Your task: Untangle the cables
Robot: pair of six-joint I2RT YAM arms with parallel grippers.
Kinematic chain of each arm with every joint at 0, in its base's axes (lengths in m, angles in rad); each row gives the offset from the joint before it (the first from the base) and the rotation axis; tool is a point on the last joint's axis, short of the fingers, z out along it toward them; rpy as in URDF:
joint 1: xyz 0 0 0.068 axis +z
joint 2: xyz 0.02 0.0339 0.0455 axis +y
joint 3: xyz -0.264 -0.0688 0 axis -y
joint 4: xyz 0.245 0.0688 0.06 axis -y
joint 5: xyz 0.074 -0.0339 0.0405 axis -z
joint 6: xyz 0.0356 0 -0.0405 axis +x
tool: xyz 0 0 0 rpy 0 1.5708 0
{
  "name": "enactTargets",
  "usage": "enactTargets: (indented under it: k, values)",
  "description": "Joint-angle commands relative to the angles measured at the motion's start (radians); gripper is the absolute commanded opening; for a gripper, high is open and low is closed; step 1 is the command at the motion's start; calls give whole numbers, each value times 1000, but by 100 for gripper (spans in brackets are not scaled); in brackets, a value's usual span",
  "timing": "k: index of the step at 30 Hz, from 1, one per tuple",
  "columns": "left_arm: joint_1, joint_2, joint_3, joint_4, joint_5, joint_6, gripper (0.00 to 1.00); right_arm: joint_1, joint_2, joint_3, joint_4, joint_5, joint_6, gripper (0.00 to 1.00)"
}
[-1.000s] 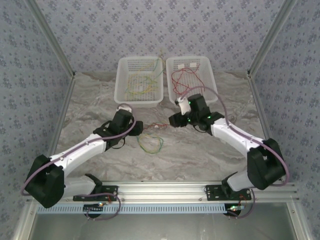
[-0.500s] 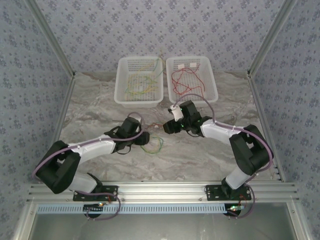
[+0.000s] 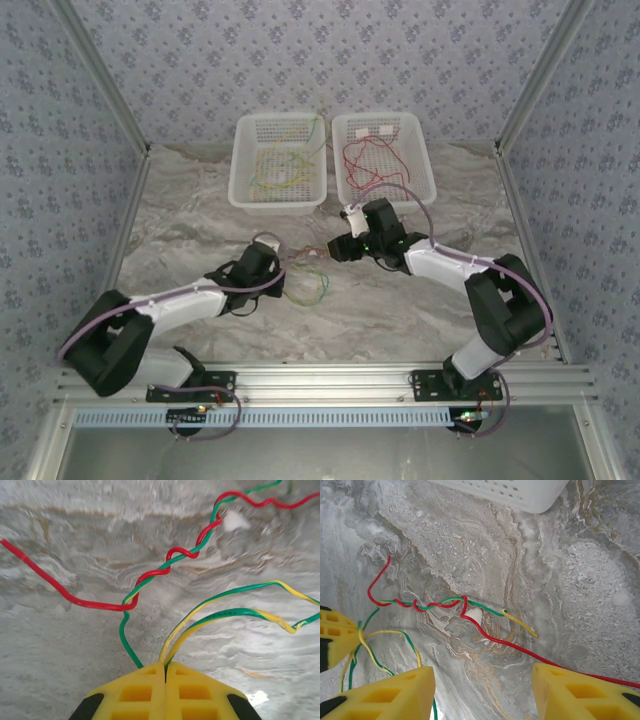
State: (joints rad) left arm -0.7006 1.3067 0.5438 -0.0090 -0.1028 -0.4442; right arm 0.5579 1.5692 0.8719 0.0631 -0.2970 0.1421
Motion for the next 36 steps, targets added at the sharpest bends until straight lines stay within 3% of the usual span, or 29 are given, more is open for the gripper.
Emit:
enactTargets:
  k: [1, 5, 9, 18, 25, 28, 33, 36]
  values:
    - [-3, -113, -34, -25, -27, 65, 0, -3, -50, 13, -60, 20, -56, 59]
    - [-3, -246, -93, -6, 1, 131, 0, -3, 7, 100, -214, 24, -159, 59]
    - [1, -335, -136, -5, 13, 180, 0, 2, 21, 102, -200, 40, -203, 62]
    - [1, -343, -158, 53, 70, 235, 0, 37, 129, 119, -213, 2, -447, 72]
    - [1, -362, -178, 81, 51, 240, 0, 40, 243, 163, -240, 17, -483, 73]
    - [2, -370, -184, 88, 31, 236, 0, 41, 306, 197, -255, 62, -473, 66]
    - [2, -380, -188, 70, -41, 216, 0, 48, 308, 213, -288, 112, -459, 29]
    - [3, -386, -184, 57, -131, 192, 0, 48, 243, 174, -286, 104, -448, 22]
